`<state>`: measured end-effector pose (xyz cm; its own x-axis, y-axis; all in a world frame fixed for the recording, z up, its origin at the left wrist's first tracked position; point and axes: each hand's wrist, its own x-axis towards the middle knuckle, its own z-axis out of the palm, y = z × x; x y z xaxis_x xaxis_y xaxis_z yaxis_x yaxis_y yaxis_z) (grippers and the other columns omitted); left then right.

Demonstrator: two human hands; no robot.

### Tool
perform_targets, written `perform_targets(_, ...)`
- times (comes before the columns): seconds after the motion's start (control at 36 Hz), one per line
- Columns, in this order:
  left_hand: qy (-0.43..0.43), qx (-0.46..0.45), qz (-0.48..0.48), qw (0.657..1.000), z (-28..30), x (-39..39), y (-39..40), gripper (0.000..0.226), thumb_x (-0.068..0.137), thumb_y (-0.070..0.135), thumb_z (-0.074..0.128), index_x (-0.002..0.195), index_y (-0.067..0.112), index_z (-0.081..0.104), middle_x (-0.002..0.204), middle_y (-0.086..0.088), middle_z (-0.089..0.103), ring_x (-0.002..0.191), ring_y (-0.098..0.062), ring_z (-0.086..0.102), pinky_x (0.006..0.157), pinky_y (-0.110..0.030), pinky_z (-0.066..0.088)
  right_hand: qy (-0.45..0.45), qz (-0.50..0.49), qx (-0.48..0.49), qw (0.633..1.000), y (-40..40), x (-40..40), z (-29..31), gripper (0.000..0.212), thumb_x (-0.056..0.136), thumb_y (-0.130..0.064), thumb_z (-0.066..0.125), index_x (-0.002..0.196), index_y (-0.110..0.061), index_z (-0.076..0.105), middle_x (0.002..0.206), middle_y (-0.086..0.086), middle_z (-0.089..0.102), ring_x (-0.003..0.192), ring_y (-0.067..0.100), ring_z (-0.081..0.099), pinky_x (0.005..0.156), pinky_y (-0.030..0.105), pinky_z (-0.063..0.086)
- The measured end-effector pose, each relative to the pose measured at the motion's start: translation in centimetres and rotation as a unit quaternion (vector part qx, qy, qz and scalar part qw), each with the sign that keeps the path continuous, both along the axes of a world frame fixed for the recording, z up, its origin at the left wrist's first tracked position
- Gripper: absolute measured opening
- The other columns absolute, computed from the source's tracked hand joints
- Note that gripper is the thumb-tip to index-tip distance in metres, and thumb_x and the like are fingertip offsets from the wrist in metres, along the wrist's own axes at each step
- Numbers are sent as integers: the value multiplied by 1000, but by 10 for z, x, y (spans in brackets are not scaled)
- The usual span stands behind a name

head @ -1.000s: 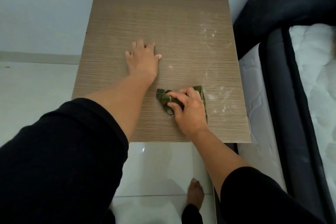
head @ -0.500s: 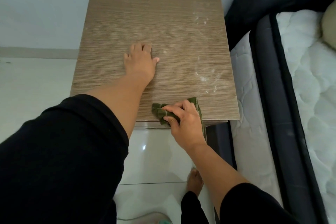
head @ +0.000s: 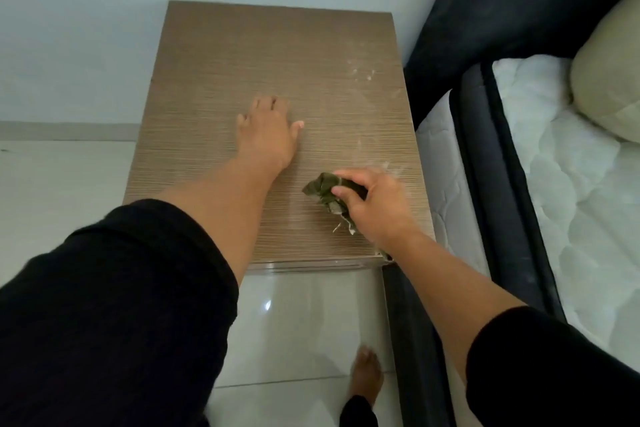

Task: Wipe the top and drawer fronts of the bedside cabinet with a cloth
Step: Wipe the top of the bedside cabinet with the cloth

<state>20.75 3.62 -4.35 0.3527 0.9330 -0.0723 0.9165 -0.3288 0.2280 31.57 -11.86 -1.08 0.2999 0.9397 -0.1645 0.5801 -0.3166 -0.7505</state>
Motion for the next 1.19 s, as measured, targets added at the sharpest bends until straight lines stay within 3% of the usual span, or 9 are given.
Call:
perform_targets(0.11,-15,14,3,1000,-1,8,15,48,95,40,40,133,10,41,137,-11,43,130,-26,34,102,-44,31,-15,-33,40,999,39,22,12,25,88,-18,61,112,-21,68,111,1,67,104,11,58,91,15,40)
perform_targets(0.31,-45,8,-4,999,-15,31,52,54,95,38,37,143,15,28,153,-5,26,144,-21,12,113,-46,18,-55,-85,111,989,112,54,23,25,89,-19,61,112,-21,68,109,-1,64,102,6,55,84,4,33)
perform_targets(0.39,-56,2,-13,998,-23,44,70,55,96,37,34,146,17,22,156,-2,18,145,-20,5,115,-45,13,-76,-86,141,983,143,66,25,22,88,-16,61,106,-21,71,89,-14,59,90,0,50,73,-4,34)
perform_targets(0.53,-61,-6,-26,998,-33,63,93,56,98,38,30,148,17,16,158,-1,9,145,-20,-3,116,-44,7,-99,-77,147,981,186,84,23,19,88,-15,59,101,-22,72,81,-16,55,82,0,50,67,1,34)
perform_targets(0.67,-58,-13,-26,998,-42,78,118,55,98,38,27,148,18,15,158,0,5,145,-19,-6,116,-44,5,-116,-75,142,980,220,98,15,20,89,-14,58,102,-21,71,88,-8,60,85,4,51,76,15,40)
perform_targets(0.78,-57,-8,-26,998,-48,86,137,55,99,40,22,148,19,13,158,0,4,145,-20,-7,116,-45,1,-131,-69,144,978,241,113,10,20,90,-13,57,103,-20,71,92,-6,58,83,4,50,75,12,40)
perform_targets(0.89,-48,25,-7,999,-56,90,144,57,97,45,15,148,21,13,158,-1,6,145,-20,-5,116,-42,0,-163,-76,121,976,264,131,1,25,93,-19,54,113,-23,67,111,5,57,93,10,51,82,15,38)
perform_targets(1.03,-44,38,1,998,-59,91,144,55,97,44,16,148,23,17,158,0,10,146,-19,0,116,-41,1,-176,-83,110,975,287,147,-15,27,93,-20,52,117,-23,65,114,8,52,96,7,43,82,9,30)
perform_targets(1.19,-39,34,11,999,-59,92,143,55,96,44,17,148,26,15,158,2,9,146,-17,0,117,-41,2,-162,-81,94,979,316,159,-33,28,93,-20,52,118,-23,64,116,10,51,108,18,49,88,12,33)
